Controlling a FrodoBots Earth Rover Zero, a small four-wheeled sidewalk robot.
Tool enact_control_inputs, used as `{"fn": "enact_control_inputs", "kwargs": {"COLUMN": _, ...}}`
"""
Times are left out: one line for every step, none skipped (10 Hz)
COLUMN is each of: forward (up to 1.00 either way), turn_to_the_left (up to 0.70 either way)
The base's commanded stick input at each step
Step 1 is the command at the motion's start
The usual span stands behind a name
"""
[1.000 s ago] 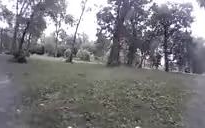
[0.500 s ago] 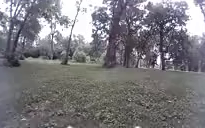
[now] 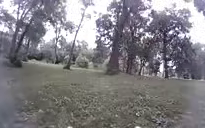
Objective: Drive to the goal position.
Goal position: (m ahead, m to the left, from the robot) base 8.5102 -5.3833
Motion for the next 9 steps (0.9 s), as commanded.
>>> {"fn": "enact_control_inputs", "kwargs": {"forward": 0.70, "turn_to_the_left": -0.14}}
{"fn": "enact_control_inputs", "kwargs": {"forward": 0.70, "turn_to_the_left": -0.14}}
{"fn": "enact_control_inputs", "kwargs": {"forward": 0.70, "turn_to_the_left": -0.14}}
{"fn": "enact_control_inputs", "kwargs": {"forward": 0.70, "turn_to_the_left": -0.14}}
{"fn": "enact_control_inputs", "kwargs": {"forward": 0.70, "turn_to_the_left": -0.14}}
{"fn": "enact_control_inputs", "kwargs": {"forward": 0.70, "turn_to_the_left": -0.14}}
{"fn": "enact_control_inputs", "kwargs": {"forward": 0.70, "turn_to_the_left": -0.14}}
{"fn": "enact_control_inputs", "kwargs": {"forward": 0.70, "turn_to_the_left": -0.14}}
{"fn": "enact_control_inputs", "kwargs": {"forward": 0.70, "turn_to_the_left": -0.14}}
